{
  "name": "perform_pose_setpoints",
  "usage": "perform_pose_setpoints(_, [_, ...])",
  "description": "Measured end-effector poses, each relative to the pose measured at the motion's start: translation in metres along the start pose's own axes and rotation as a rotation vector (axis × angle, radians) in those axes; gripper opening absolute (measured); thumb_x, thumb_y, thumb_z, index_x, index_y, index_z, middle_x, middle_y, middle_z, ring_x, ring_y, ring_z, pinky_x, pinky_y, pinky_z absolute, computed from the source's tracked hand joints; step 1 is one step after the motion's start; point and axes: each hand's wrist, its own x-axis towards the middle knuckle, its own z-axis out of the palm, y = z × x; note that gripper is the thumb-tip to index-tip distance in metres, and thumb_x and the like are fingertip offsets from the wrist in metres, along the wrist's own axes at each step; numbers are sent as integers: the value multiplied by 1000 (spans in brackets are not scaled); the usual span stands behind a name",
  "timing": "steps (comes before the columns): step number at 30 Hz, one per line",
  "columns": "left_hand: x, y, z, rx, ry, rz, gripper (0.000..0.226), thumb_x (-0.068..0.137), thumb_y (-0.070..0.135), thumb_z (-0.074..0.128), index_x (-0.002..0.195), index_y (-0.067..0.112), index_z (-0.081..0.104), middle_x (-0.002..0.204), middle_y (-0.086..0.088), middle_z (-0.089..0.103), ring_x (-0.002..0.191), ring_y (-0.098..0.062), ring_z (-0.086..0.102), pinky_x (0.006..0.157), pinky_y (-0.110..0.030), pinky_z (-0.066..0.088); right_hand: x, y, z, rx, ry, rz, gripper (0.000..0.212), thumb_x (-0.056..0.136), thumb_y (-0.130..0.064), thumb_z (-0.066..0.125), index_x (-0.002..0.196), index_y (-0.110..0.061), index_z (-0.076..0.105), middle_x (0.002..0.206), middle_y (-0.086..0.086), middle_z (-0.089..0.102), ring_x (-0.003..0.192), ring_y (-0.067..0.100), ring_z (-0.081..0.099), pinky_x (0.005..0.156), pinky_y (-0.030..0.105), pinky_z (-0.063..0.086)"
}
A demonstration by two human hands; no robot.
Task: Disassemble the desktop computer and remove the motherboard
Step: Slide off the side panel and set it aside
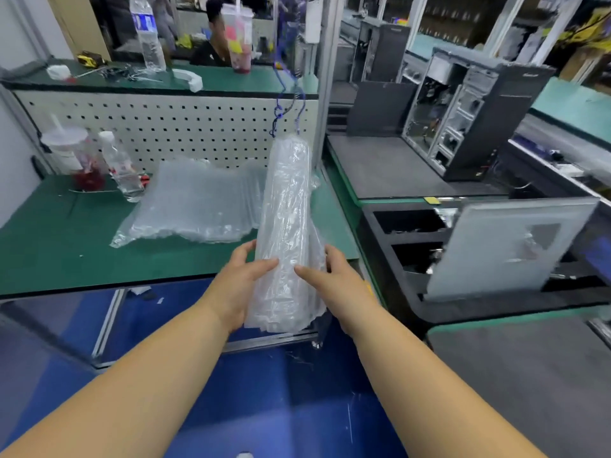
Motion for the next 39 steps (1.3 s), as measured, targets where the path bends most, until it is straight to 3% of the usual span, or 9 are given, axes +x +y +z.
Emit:
perform_pose_setpoints(5, [73, 28, -72, 6, 84, -24, 59, 89, 15, 64, 141, 25, 37, 124, -10, 62, 104, -32, 66, 90, -55, 51, 85, -6, 54, -82, 68, 50, 69, 88, -35, 67, 147, -27, 32, 121, -5, 56, 96, 4, 61, 66, 19, 45])
perform_pose_setpoints(13, [187, 33, -147, 35, 202, -99, 64, 88, 22, 67, 143, 27, 35, 126, -8, 60, 102, -29, 66, 83, -51, 55, 167, 2, 87, -201, 97, 159, 63, 92, -36, 60, 147, -26, 32, 120, -4, 55, 94, 7, 57, 65, 19, 39])
perform_pose_setpoints(16, [221, 29, -158, 64, 228, -113, 64, 87, 29, 67, 143, 27, 35, 122, -4, 63, 97, -23, 69, 76, -43, 58, 187, 6, 88, -215, 117, 195, 61, 92, -36, 59, 146, -26, 34, 119, -6, 54, 103, 13, 57, 82, 28, 45])
perform_pose_setpoints(19, [249, 25, -164, 75, 218, -119, 74, 84, 41, 68, 147, 28, 31, 127, 1, 60, 102, -19, 66, 87, -42, 55, 203, 10, 86, -204, 135, 222, 57, 93, -36, 59, 144, -27, 36, 118, -6, 55, 108, 16, 57, 99, 35, 44])
perform_pose_setpoints(24, [276, 26, -171, 159, 245, -128, 124, 59, 66, 76, 152, 32, 3, 159, 3, 17, 140, -20, 29, 114, -47, 23, 223, 17, 77, -170, 172, 229, 49, 94, -34, 57, 141, -29, 41, 109, -12, 58, 106, 15, 59, 95, 33, 45])
perform_pose_setpoints(27, [279, 29, -171, 351, 331, -56, 103, 71, 54, 75, 150, 40, 10, 159, 7, 14, 143, -20, 23, 112, -47, 25, 226, 20, 72, -152, 194, 223, 47, 95, -34, 56, 139, -31, 42, 105, -15, 58, 103, 14, 60, 87, 28, 46])
perform_pose_setpoints(32, [267, 41, -127, 363, 240, 180, 42, 92, 19, 60, 131, 30, 50, 122, 9, 59, 118, -9, 53, 87, -15, 37, 219, 12, 60, -96, 260, 207, 38, 95, -31, 55, 133, -33, 47, 102, -18, 58, 102, 13, 61, 86, 27, 46])
perform_pose_setpoints(36, [242, 50, -75, 354, 67, 240, 28, 91, 12, 59, 113, 29, 63, 102, 4, 64, 93, -10, 61, 80, -14, 43, 192, -1, 37, -72, 333, 178, 32, 96, -28, 54, 128, -30, 52, 102, -16, 58, 100, 13, 62, 91, 30, 46])
perform_pose_setpoints(39, [220, 48, -35, 357, -66, 262, 24, 90, 9, 60, 99, 30, 68, 93, 2, 63, 77, -5, 60, 76, -14, 47, 161, -9, 12, -55, 414, 147, 27, 97, -25, 54, 124, -27, 56, 107, -8, 61, 92, 9, 63, 83, 23, 47])
